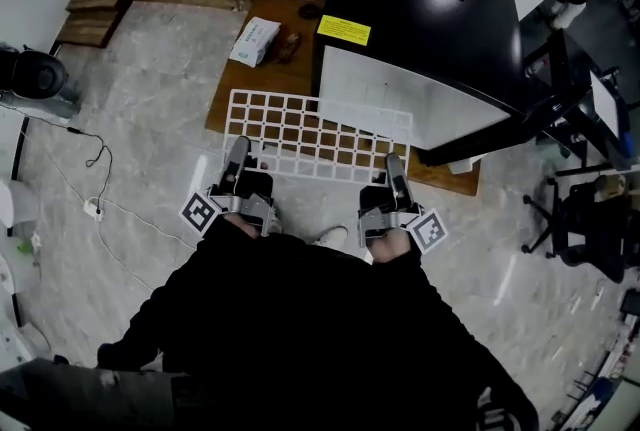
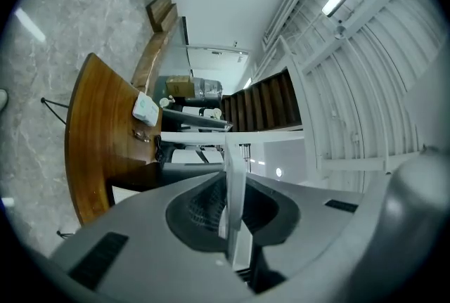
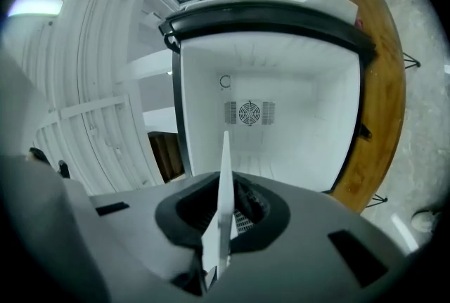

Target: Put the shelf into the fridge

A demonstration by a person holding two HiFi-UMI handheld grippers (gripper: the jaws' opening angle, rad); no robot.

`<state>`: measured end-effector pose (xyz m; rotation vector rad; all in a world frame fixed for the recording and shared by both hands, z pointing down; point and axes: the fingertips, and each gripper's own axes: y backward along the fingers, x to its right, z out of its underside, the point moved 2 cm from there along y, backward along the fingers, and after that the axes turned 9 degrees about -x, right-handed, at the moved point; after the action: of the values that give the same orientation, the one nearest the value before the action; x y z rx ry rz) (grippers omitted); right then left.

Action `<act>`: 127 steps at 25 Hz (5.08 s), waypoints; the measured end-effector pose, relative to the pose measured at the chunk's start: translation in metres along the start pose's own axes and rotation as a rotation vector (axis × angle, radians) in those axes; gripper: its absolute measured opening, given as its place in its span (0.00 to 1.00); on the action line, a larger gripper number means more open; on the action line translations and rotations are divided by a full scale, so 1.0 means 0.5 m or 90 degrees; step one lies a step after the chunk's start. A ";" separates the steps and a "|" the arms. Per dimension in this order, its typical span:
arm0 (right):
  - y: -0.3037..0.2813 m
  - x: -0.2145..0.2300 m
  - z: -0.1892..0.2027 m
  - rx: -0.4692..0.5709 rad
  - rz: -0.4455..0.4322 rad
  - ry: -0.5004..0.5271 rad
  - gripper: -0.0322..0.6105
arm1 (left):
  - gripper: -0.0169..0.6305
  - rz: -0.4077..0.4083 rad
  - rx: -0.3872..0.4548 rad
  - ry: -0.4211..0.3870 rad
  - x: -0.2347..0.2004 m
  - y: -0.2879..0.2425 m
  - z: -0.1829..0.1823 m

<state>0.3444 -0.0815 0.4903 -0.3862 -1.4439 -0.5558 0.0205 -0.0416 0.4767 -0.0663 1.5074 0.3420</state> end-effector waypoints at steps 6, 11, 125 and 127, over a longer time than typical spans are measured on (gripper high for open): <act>0.080 0.001 -0.103 0.044 0.013 0.008 0.10 | 0.07 -0.002 -0.036 0.009 -0.004 -0.066 0.112; 0.132 0.005 -0.176 0.084 0.027 0.016 0.10 | 0.07 -0.009 -0.073 0.018 -0.023 -0.121 0.190; -0.046 0.028 -0.346 0.091 0.134 0.312 0.34 | 0.28 0.002 -0.257 -0.318 -0.070 -0.411 0.263; -0.040 -0.007 -0.294 0.011 0.132 0.434 0.24 | 0.28 0.032 -0.327 -0.446 -0.033 -0.373 0.293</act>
<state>0.4531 -0.1807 0.4706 -0.2872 -0.7424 -0.4459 0.2103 -0.1850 0.4720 -0.2842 0.7044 0.7056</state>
